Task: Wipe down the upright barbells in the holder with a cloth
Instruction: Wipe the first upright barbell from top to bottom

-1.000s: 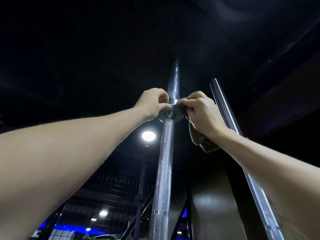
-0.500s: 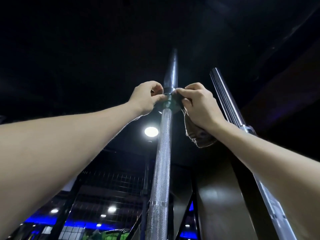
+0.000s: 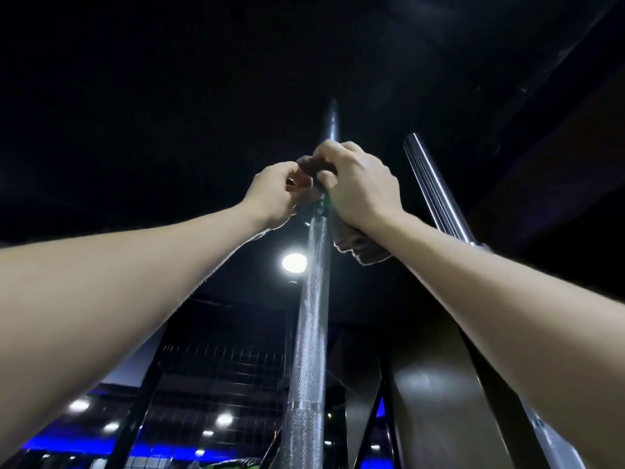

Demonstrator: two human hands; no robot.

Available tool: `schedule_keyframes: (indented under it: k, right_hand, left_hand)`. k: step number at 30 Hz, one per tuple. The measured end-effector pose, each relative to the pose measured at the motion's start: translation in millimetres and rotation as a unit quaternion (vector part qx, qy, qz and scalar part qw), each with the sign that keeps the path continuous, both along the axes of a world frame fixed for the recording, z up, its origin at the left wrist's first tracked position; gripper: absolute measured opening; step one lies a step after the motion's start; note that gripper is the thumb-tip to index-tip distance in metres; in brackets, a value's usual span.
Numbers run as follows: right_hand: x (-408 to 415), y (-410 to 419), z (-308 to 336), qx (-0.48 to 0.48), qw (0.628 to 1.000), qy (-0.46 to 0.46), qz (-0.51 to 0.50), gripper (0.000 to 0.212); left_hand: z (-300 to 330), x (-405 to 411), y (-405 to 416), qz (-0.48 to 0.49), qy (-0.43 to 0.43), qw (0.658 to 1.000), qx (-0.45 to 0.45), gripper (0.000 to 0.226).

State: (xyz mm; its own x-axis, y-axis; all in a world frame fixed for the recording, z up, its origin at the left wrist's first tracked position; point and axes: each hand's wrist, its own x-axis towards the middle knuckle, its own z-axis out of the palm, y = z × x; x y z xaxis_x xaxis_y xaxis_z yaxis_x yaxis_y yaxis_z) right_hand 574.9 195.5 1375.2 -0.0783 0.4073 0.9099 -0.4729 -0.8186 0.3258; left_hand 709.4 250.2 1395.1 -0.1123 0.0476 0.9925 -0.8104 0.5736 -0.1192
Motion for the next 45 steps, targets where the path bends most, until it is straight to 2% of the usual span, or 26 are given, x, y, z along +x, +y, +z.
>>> schedule_keyframes:
  k: [5,9,10,12,15,18,20,23,25,29,32,33,35,38,40,42,45]
  right_hand:
    - [1,-26,3,0.107,0.965,-0.001,0.238,0.025]
    - [7,-53,4,0.228,0.908,0.061,0.345,0.021]
    - [6,-55,5,0.234,0.905,0.062,0.349,0.019]
    - [0,-49,4,0.198,0.929,0.046,0.310,0.021]
    - [-13,-28,-5,0.090,0.968,0.018,0.234,0.029]
    - [-10,-18,-9,0.034,0.972,0.024,0.230,0.031]
    - [-4,-18,-8,0.050,0.974,0.024,0.219,0.031]
    - [-7,-30,-6,0.160,0.956,0.041,0.241,0.026]
    - [-8,-33,-8,0.187,0.955,0.044,0.225,0.023]
    - [-7,-2,-9,0.075,0.989,0.013,0.126,0.029]
    - [1,5,-5,0.046,0.997,0.025,0.065,0.029]
    - [2,2,-4,0.051,0.995,0.020,0.079,0.030]
    - [-1,-13,2,0.086,0.981,0.009,0.173,0.031]
    - [1,-42,3,0.194,0.925,0.046,0.324,0.021]
    - [9,-56,-3,0.238,0.903,0.066,0.353,0.016]
    - [11,-56,-8,0.216,0.916,0.047,0.335,0.020]
    - [2,-39,-14,0.133,0.938,-0.015,0.318,0.028]
  left_hand:
    - [1,-2,6,0.062,-0.023,0.998,-0.012,0.019]
    - [-2,5,1,-0.015,0.006,1.000,0.000,0.014]
    - [-5,6,-1,-0.041,0.013,0.999,0.005,0.013]
    - [-9,8,-6,-0.060,0.022,0.998,0.003,0.015]
    - [-10,9,-4,0.032,-0.010,0.999,-0.023,0.019]
    - [-4,4,1,0.116,-0.060,0.990,-0.045,0.024]
    - [-1,0,5,0.143,-0.060,0.986,-0.056,0.019]
    - [2,-2,4,0.129,-0.047,0.989,-0.055,0.015]
    - [2,-1,3,0.134,-0.037,0.989,-0.050,0.016]
    - [1,-2,-3,0.100,-0.030,0.993,-0.048,0.010]
    - [2,-6,-3,0.098,-0.020,0.994,-0.053,0.007]
    - [3,-6,-3,0.081,-0.021,0.996,-0.044,0.009]
    - [4,-5,0,0.056,-0.025,0.998,-0.027,0.014]
    - [2,1,4,0.022,-0.012,1.000,-0.007,0.014]
    - [-3,4,0,-0.042,0.010,0.999,0.004,0.015]
    - [-10,9,-6,-0.060,0.022,0.998,-0.009,0.023]
    - [-12,15,-8,0.047,-0.014,0.997,-0.055,0.027]
